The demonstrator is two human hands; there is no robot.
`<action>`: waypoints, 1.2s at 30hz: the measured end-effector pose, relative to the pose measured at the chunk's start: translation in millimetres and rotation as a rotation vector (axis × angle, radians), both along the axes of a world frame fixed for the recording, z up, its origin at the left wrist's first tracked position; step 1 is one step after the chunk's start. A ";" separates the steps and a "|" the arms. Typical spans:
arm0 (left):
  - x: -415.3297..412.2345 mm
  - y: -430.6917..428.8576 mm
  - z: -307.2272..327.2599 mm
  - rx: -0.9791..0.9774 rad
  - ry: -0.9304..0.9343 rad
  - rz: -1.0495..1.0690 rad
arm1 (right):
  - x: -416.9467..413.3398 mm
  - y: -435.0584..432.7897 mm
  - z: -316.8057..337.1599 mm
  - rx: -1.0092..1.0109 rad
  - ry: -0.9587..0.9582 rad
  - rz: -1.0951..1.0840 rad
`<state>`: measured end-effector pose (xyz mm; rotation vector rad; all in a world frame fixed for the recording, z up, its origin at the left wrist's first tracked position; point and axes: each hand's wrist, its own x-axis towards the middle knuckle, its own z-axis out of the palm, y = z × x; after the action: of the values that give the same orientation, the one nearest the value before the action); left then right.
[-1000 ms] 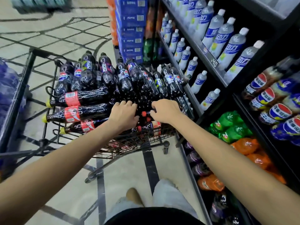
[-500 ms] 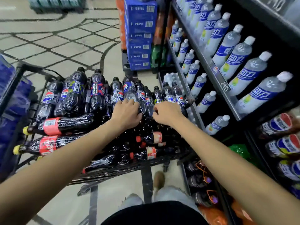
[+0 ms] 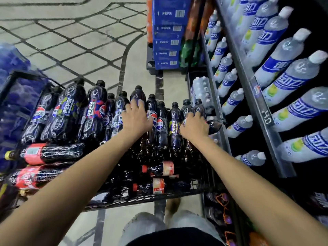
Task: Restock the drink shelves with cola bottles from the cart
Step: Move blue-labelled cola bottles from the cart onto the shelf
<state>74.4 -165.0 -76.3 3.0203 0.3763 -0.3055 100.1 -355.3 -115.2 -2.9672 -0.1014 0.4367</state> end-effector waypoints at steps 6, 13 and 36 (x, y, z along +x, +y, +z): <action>11.6 -1.0 -12.9 -0.078 0.008 0.190 | 7.1 -2.0 -27.9 0.073 0.134 -0.123; 17.1 -3.9 -14.4 -0.142 0.030 0.276 | 1.6 -2.3 -47.4 0.190 0.143 -0.301; -4.1 1.4 -9.3 -0.279 -0.079 0.203 | -5.0 -16.8 -69.8 0.615 0.118 -0.236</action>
<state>70.3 -163.6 -85.6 2.6862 0.5757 -0.2037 95.0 -372.2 -184.9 -2.3106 0.1089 0.4480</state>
